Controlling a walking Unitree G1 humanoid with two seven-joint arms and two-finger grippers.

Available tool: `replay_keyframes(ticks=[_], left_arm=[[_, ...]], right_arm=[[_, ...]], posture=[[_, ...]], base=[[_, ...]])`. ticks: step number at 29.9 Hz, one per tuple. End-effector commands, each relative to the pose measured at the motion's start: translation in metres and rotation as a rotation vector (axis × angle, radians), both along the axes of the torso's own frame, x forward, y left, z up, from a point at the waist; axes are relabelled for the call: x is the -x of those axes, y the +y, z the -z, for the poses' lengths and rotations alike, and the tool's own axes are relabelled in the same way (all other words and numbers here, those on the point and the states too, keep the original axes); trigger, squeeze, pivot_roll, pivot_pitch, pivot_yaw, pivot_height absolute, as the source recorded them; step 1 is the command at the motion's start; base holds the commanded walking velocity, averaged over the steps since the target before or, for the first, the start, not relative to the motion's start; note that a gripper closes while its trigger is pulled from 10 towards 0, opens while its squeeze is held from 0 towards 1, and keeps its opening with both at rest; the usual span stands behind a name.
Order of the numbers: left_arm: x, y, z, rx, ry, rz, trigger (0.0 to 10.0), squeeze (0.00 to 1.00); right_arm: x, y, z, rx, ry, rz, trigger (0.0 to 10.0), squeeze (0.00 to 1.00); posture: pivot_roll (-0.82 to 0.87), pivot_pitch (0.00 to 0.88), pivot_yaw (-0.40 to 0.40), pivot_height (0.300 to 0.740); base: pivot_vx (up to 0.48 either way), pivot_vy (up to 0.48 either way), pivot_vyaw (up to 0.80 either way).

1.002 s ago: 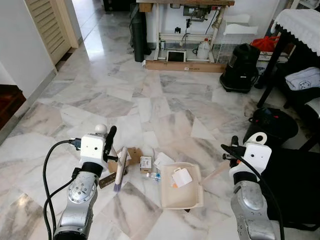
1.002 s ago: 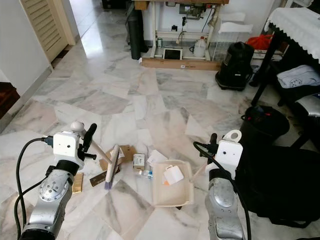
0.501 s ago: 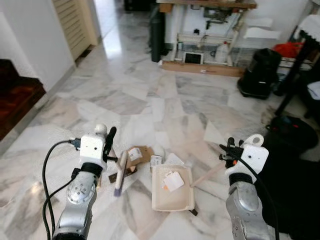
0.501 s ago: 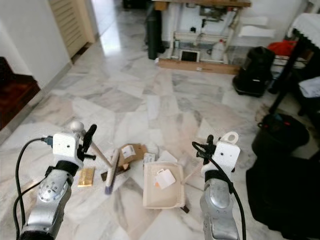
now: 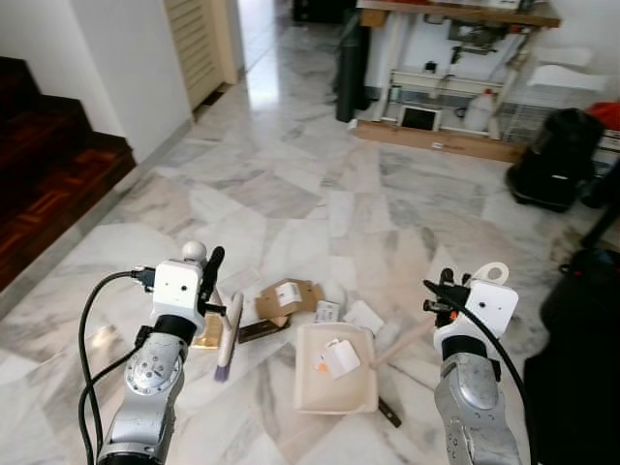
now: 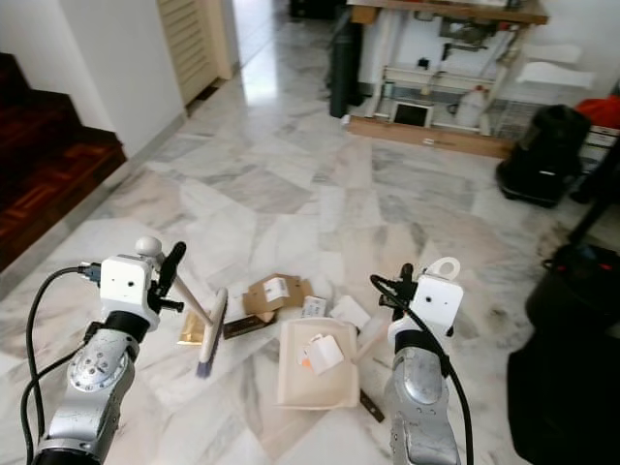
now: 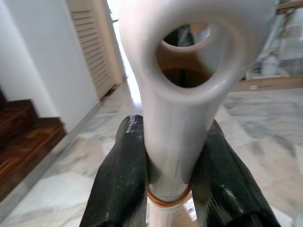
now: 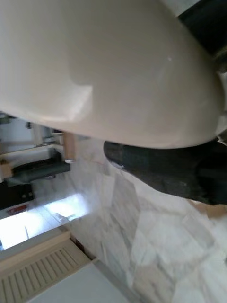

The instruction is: Sweep floor

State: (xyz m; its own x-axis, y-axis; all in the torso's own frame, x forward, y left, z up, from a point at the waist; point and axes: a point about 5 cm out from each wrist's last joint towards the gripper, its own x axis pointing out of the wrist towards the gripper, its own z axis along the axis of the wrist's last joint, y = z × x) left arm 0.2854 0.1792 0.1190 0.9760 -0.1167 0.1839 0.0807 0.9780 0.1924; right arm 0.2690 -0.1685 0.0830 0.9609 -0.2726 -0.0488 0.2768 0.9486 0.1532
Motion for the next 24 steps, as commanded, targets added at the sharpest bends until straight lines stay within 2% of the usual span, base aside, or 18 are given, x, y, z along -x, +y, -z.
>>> replay_keyframes(ticks=[1,11,13,15,24], left_arm=[[-0.0002,0.0015,-0.0151,-0.020,-0.065,-0.001,10.0,0.00],[0.0002,0.0032,-0.0155,-0.025,-0.059,-0.001,10.0,0.00],[0.0004,0.0030,-0.0158,-0.024,-0.058,0.001,10.0,0.00],[0.0004,0.0029,-0.0162,-0.022,-0.058,0.002,10.0,0.00],[0.0022,0.0017,-0.0168,-0.019,-0.052,0.000,10.0,0.00]], right_arm=[[-0.0011,-0.0018,-0.0118,-0.063,-0.058,0.030,10.0,0.00],[0.0003,-0.0009,-0.0100,-0.091,-0.051,0.038,10.0,0.00],[0.0008,-0.0043,-0.0073,-0.151,-0.043,0.063,10.0,0.00],[0.0007,-0.0050,-0.0067,-0.164,-0.039,0.066,10.0,0.00],[0.0003,-0.0026,-0.0065,-0.170,-0.034,0.049,10.0,0.00]], posture=[[-0.02,0.039,0.028,0.740],[-0.02,0.051,0.034,0.740],[-0.01,0.056,0.034,0.740],[-0.01,0.063,0.033,0.740],[-0.01,0.078,0.025,0.740]], base=[[0.000,0.000,0.80],[0.000,0.000,0.80],[0.000,0.000,0.80],[0.000,0.000,0.80],[0.000,0.000,0.80]])
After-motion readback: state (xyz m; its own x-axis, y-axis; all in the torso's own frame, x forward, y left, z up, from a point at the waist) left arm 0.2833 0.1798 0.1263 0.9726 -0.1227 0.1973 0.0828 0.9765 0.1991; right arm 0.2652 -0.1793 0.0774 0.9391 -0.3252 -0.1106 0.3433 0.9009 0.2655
